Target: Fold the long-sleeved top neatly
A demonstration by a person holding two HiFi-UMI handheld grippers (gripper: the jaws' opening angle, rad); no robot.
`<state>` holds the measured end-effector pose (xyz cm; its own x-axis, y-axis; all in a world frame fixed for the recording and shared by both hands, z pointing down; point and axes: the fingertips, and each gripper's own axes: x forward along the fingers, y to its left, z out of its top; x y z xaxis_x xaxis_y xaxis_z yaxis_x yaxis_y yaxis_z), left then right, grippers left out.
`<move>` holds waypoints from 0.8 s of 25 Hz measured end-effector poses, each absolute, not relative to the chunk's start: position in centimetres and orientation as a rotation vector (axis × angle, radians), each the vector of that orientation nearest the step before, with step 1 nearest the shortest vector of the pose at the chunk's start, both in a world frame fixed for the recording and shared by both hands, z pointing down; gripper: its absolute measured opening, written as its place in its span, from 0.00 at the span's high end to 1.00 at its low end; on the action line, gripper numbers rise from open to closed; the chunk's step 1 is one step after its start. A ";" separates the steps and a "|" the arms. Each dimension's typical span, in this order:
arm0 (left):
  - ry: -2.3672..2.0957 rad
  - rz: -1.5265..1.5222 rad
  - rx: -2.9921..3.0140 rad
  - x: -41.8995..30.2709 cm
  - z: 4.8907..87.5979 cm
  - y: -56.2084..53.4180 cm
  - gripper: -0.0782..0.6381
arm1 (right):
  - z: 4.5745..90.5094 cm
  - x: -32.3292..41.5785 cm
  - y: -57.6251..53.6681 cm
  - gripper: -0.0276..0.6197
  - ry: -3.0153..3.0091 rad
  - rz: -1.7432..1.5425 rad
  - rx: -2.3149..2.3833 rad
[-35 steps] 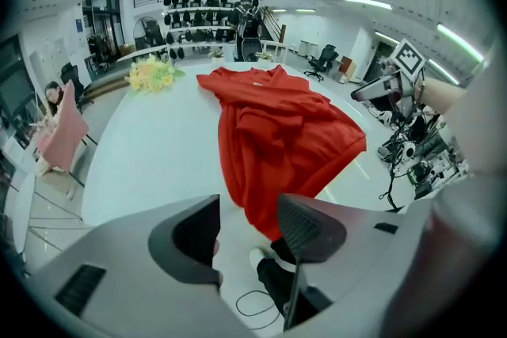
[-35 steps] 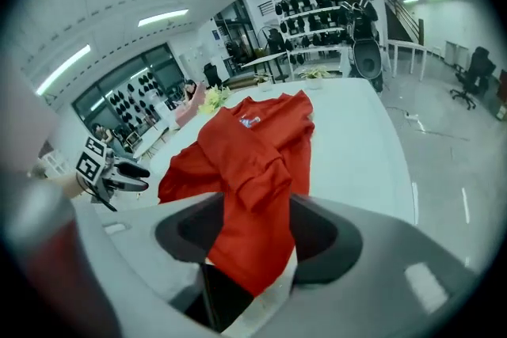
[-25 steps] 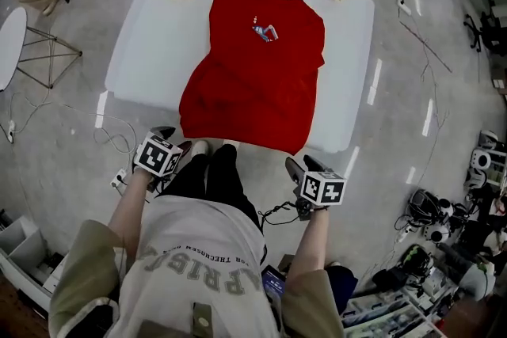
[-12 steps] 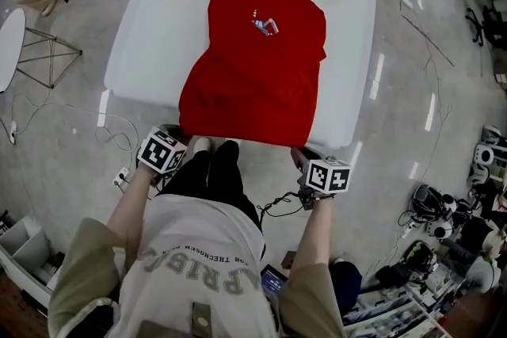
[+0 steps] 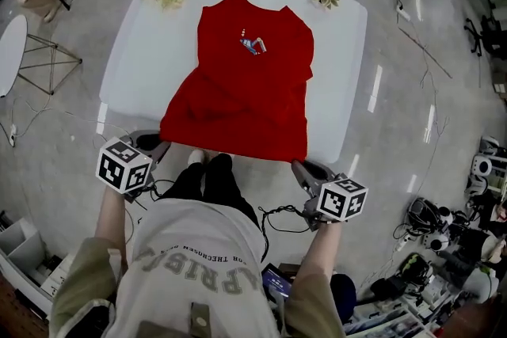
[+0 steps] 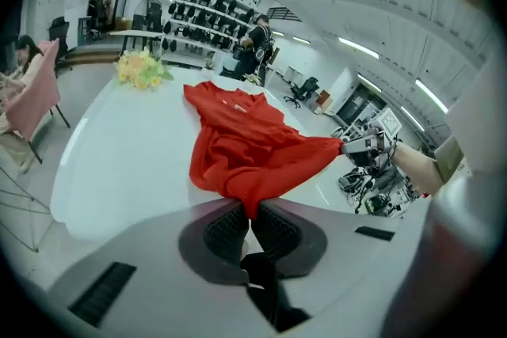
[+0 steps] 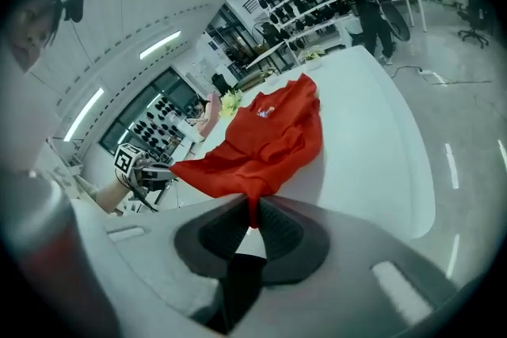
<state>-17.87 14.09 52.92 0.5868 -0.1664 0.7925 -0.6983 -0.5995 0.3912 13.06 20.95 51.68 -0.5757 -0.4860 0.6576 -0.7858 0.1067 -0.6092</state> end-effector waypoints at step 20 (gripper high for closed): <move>-1.034 1.242 2.124 -13.5 55.7 -7.9 0.86 | 55.1 17.9 1.7 0.90 -1.886 1.569 1.414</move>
